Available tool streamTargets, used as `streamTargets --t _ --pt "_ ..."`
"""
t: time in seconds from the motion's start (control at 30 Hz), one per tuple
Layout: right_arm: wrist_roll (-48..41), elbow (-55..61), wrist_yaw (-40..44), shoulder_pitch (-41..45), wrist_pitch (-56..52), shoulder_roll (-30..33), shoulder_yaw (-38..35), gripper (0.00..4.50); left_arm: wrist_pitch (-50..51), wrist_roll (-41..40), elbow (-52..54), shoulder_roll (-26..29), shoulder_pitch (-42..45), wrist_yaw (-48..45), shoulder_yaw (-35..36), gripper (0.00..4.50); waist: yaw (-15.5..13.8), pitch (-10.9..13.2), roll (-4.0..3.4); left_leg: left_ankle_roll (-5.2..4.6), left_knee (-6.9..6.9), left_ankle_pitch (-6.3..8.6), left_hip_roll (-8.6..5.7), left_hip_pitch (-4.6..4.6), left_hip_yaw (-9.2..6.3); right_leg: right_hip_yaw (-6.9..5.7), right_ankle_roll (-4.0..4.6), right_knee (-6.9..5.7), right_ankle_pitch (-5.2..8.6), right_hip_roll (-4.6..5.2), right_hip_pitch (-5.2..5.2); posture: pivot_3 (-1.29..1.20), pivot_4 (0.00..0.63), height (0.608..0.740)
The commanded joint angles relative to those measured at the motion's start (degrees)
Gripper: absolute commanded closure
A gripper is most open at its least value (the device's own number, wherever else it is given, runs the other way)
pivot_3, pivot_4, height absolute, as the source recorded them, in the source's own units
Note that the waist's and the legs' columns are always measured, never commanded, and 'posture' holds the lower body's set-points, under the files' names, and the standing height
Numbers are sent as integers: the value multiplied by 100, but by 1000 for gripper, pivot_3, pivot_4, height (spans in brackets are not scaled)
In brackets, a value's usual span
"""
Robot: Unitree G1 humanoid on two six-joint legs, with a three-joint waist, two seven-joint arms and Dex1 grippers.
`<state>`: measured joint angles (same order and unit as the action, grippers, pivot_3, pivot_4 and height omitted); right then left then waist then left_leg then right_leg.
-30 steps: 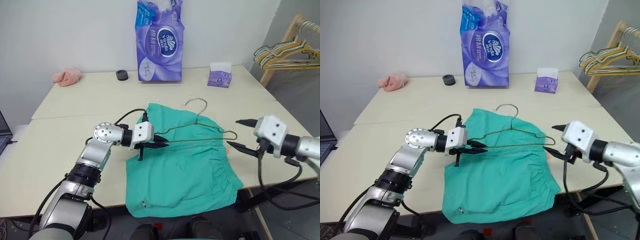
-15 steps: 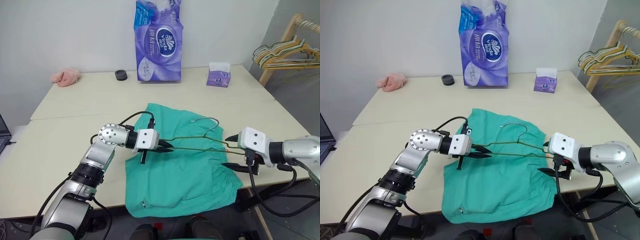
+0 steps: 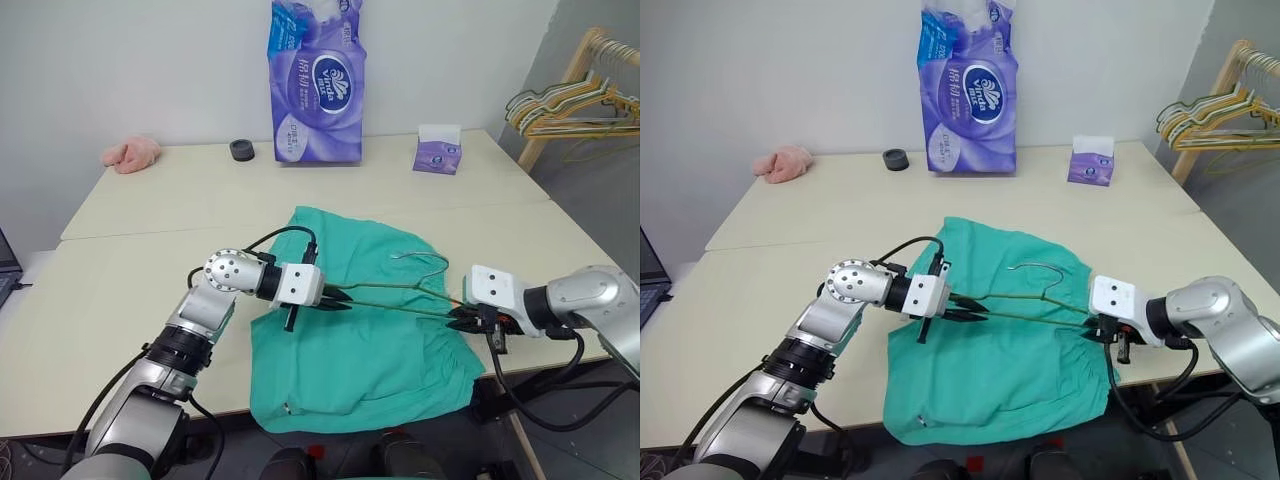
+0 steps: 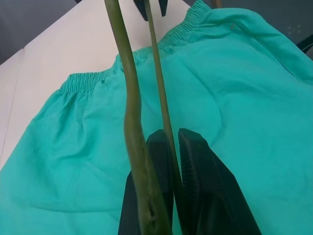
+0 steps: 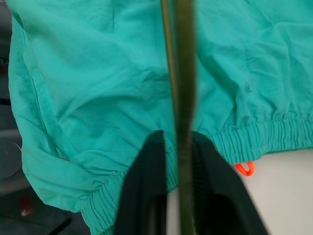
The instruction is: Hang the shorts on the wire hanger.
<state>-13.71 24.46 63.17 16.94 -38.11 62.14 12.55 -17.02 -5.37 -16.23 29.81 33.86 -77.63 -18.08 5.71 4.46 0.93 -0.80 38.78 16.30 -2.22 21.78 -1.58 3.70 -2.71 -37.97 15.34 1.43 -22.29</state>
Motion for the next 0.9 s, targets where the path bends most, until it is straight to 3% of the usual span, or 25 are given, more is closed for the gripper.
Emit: streamTargets --t 0.03,0.13,0.53,0.9 --pt "105 33 -59 120 -11 -11 -73 4500 2 -164 301 -37 102 -64 20 4481 0 0 -1 0 0 0 0 0 -1 -1 0 0 0 0 0 -182 71 740" --pt "162 22 -86 126 18 -53 -76 4500 293 -323 433 -25 72 -207 21 4481 1 0 -1 0 0 0 0 0 -1 -1 0 0 0 0 0 -183 70 740" --pt "318 72 -128 20 147 -49 -183 4500 1594 -767 619 -46 128 -168 293 805 36 1 -2 0 0 0 0 1 -1 -2 -1 0 1 0 0 -187 70 740" --pt "141 62 -258 -640 -33 64 -896 4500 2510 -782 -544 435 662 18 831 805 61 3 -1 0 0 0 -1 2 -4 -6 -2 0 1 -1 0 -190 67 740"
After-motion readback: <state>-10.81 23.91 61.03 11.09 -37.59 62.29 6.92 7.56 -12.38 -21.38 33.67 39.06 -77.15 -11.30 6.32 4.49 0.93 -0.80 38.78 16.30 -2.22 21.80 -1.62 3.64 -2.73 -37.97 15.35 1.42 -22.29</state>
